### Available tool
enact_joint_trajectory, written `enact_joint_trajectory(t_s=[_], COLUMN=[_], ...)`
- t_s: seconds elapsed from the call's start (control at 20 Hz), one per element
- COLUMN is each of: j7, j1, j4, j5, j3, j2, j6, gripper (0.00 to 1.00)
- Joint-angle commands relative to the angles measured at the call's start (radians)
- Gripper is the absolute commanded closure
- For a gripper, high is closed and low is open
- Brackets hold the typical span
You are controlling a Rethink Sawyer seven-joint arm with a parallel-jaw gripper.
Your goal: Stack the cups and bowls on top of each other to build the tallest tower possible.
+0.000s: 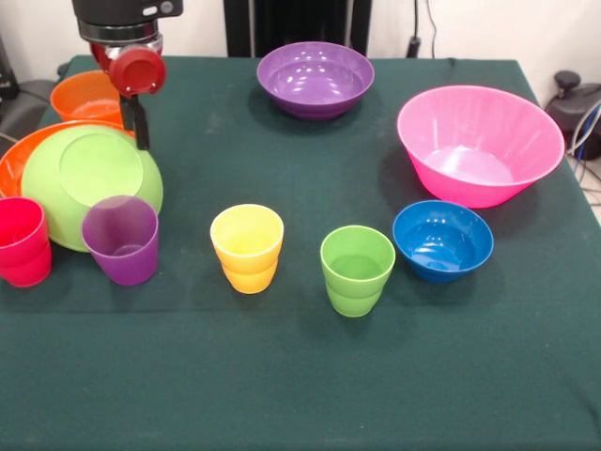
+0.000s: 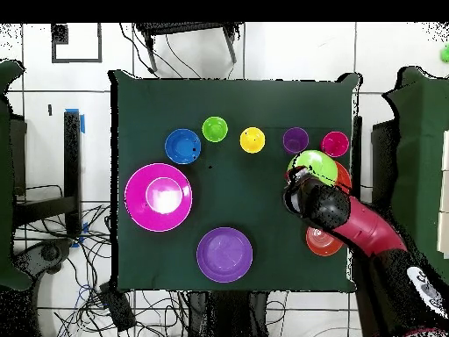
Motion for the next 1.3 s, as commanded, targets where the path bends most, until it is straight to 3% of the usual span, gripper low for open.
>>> enact_joint_trajectory(t_s=[0.05, 0.3, 0.75, 1.1, 1.3], j7=[0.032, 0.038, 0.069, 0.142, 0.128], j1=[0.02, 0.02, 0.038, 0.139, 0.154], j4=[0.024, 0.057, 0.061, 0.029, 0.019], j5=[0.007, 0.018, 0.015, 0.063, 0.102], j3=[0.044, 0.066, 0.074, 0.031, 0.059], j2=[-0.009, -0.047, -0.007, -0.022, -0.031], j6=[0.109, 0.121, 0.04, 0.078, 0.119], gripper=[0.0, 0.0, 0.0, 0.0, 0.0])
